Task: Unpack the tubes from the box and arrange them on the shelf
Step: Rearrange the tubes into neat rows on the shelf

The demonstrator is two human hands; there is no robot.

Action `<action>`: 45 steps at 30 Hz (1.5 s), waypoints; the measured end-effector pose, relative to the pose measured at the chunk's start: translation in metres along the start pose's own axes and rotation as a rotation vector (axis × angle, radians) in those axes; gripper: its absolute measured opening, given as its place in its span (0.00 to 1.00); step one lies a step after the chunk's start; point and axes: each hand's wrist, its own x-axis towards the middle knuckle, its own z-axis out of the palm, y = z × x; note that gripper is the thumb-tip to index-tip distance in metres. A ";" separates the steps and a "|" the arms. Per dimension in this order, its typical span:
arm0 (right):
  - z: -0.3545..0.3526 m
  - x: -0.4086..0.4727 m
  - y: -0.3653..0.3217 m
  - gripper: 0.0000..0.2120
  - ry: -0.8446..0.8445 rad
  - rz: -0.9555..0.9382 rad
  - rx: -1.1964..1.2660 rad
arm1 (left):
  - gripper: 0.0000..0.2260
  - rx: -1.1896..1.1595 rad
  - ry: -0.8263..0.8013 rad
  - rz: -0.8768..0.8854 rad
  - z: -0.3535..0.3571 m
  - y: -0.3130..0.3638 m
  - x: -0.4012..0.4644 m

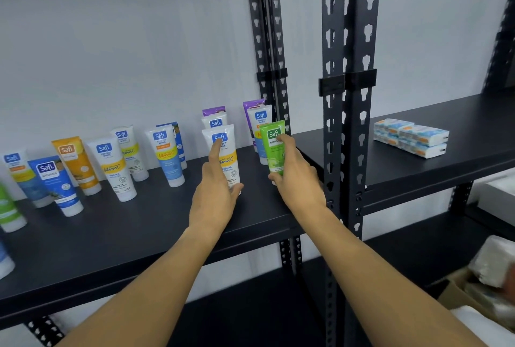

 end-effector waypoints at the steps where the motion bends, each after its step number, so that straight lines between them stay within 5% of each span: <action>1: 0.000 0.000 0.000 0.37 0.001 0.002 0.000 | 0.46 0.005 -0.002 -0.002 0.000 0.000 0.000; 28: -0.003 -0.016 -0.015 0.33 0.090 0.040 -0.044 | 0.42 -0.058 0.059 -0.057 -0.013 0.002 -0.009; 33: -0.007 -0.043 -0.018 0.36 -0.067 0.128 -0.199 | 0.38 0.194 -0.115 -0.250 -0.030 -0.017 -0.019; 41: -0.015 -0.069 -0.046 0.27 -0.413 0.116 -0.526 | 0.32 0.405 -0.555 -0.249 -0.079 -0.045 -0.036; 45: -0.020 -0.062 -0.092 0.23 -0.532 0.080 -0.450 | 0.30 0.291 -0.489 -0.216 -0.124 -0.062 -0.050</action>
